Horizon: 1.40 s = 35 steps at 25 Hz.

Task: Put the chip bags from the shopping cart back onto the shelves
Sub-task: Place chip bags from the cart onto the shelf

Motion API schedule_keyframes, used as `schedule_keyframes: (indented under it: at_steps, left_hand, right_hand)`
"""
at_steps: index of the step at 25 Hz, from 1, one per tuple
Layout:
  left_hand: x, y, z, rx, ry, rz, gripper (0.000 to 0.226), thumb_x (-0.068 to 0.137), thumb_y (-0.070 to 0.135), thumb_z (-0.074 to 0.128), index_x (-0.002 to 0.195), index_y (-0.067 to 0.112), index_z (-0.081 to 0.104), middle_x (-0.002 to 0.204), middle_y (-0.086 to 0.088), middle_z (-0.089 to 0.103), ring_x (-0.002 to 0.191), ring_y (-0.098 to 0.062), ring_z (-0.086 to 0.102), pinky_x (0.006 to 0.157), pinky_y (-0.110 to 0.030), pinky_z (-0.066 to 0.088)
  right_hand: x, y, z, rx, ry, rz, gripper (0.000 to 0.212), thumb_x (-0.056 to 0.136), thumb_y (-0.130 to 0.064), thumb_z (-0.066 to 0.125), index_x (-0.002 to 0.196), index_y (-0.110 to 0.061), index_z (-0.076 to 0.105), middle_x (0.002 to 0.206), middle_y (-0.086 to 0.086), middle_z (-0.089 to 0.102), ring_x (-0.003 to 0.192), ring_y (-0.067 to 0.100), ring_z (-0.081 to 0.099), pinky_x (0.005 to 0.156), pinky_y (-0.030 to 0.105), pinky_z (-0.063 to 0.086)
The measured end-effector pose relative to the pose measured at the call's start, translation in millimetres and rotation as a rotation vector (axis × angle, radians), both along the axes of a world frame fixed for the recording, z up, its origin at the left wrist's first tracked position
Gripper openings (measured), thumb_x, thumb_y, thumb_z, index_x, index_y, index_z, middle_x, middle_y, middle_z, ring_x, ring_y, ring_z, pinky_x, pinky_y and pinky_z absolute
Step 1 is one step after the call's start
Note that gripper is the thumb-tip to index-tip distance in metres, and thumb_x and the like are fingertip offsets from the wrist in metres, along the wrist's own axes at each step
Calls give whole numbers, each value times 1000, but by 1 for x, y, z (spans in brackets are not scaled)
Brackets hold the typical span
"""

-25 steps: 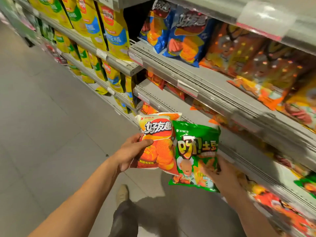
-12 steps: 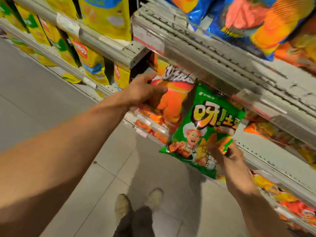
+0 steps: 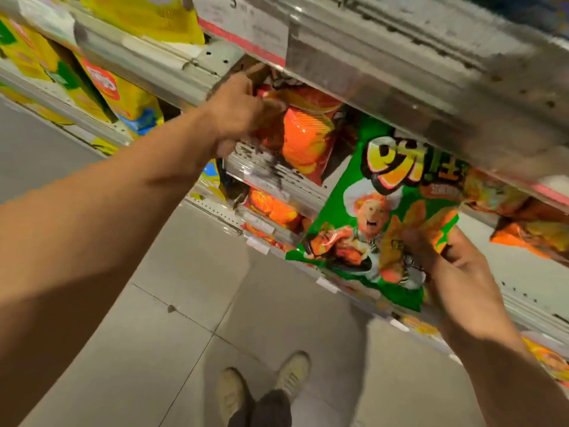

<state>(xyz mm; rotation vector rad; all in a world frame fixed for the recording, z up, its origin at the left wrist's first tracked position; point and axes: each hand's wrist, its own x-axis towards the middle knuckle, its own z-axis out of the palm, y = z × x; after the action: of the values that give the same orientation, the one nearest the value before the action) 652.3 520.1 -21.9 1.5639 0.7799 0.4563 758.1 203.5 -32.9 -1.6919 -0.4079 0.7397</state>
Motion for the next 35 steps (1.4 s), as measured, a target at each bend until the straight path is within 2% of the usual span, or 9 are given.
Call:
schedule_keyframes:
  at_steps: [4, 7, 12, 15, 23, 25, 28, 32, 35]
  left_hand:
    - [-8, 9, -14, -14, 8, -56, 41, 97, 2, 60, 137, 10, 54, 122, -10, 67, 108, -26, 65, 103, -46, 51]
    - [0, 9, -16, 80, 89, -8, 50, 97, 12, 65, 144, 13, 48, 126, -6, 66, 113, -22, 65, 105, -46, 51]
    - [-22, -61, -35, 641, 208, 320, 66, 98, 26, 60, 154, 3, 32, 143, -22, 42, 135, -30, 42, 117, -37, 33]
    - [-33, -96, -47, 963, 177, 146, 57, 93, 15, 50, 149, 5, 45, 147, -26, 42, 135, -37, 41, 113, -43, 36]
    - [-14, -110, -43, 926, 701, -94, 62, 105, 53, 24, 160, 26, 20, 167, -9, 15, 153, -28, 17, 123, -43, 21]
    - [-11, -122, -35, 823, 605, -33, 59, 105, 48, 33, 158, 21, 29, 164, -12, 24, 150, -32, 24, 121, -45, 24]
    - [-9, -163, -26, 893, 348, -46, 51, 104, 31, 47, 147, 4, 47, 151, -23, 43, 140, -40, 40, 115, -51, 34]
    - [9, -225, -28, 945, 170, -140, 45, 102, 20, 51, 138, -5, 55, 142, -30, 51, 135, -46, 46, 116, -50, 36]
    - [36, -283, -27, 956, 112, -237, 43, 99, 11, 47, 138, -6, 55, 140, -32, 52, 133, -46, 46, 117, -50, 35]
  right_hand:
    - [2, 7, -1, 1, 11, -20, 39, 86, -30, 69, 122, -16, 68, 117, 5, 76, 112, 26, 71, 103, 53, 53]
    - [4, 12, 1, -8, -10, -17, 39, 88, -30, 68, 124, -16, 68, 119, 4, 76, 114, 24, 71, 102, 52, 54]
    - [4, 14, 1, -9, -7, -20, 41, 84, -33, 69, 122, -18, 70, 116, 0, 77, 111, 18, 72, 87, 37, 60]
    - [5, 11, -1, 3, -47, -25, 41, 82, -32, 70, 121, -17, 71, 114, 0, 78, 109, 18, 73, 87, 31, 60]
    - [-4, -7, 8, 101, -62, -54, 25, 94, -21, 70, 119, -17, 70, 111, -3, 78, 101, 14, 75, 75, 20, 59]
    - [1, -15, 8, 114, -55, -124, 21, 94, -19, 71, 115, -19, 70, 110, -2, 78, 102, 16, 75, 79, 27, 60]
    - [10, -39, 10, 44, -102, -215, 28, 85, -31, 76, 106, -14, 69, 104, 18, 74, 95, 41, 69, 84, 61, 55]
    - [24, -108, 15, 36, -101, -269, 23, 86, -28, 76, 106, -17, 71, 98, 7, 78, 89, 26, 72, 80, 48, 59]
    - [47, -177, 15, -7, -68, -334, 24, 85, -31, 78, 107, -23, 71, 106, 7, 77, 105, 40, 68, 96, 62, 52]
